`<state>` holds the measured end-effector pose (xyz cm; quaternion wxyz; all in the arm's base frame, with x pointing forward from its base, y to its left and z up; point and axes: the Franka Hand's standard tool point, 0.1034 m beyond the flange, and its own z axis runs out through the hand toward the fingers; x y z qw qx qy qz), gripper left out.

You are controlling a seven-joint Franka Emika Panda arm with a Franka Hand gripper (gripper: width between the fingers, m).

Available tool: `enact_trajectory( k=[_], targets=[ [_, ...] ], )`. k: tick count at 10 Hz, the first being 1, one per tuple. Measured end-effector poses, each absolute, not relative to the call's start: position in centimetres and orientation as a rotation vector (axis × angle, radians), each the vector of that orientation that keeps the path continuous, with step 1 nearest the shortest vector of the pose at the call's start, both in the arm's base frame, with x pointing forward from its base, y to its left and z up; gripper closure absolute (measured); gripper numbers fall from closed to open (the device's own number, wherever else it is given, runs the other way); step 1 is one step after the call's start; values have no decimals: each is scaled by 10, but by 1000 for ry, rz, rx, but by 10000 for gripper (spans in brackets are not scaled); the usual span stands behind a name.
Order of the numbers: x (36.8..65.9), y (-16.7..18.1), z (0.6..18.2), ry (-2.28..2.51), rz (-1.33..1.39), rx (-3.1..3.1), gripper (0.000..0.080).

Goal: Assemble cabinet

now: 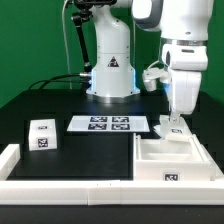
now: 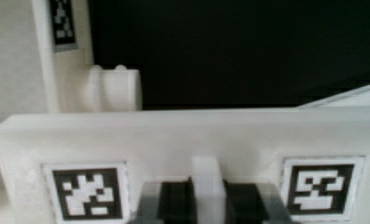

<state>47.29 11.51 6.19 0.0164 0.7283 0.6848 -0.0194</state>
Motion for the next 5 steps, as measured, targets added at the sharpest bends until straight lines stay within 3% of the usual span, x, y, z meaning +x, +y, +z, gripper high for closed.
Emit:
enact_trajectory(
  k=[5],
  targets=[
    [526, 110, 63, 2125, -33, 2257, 731]
  ],
)
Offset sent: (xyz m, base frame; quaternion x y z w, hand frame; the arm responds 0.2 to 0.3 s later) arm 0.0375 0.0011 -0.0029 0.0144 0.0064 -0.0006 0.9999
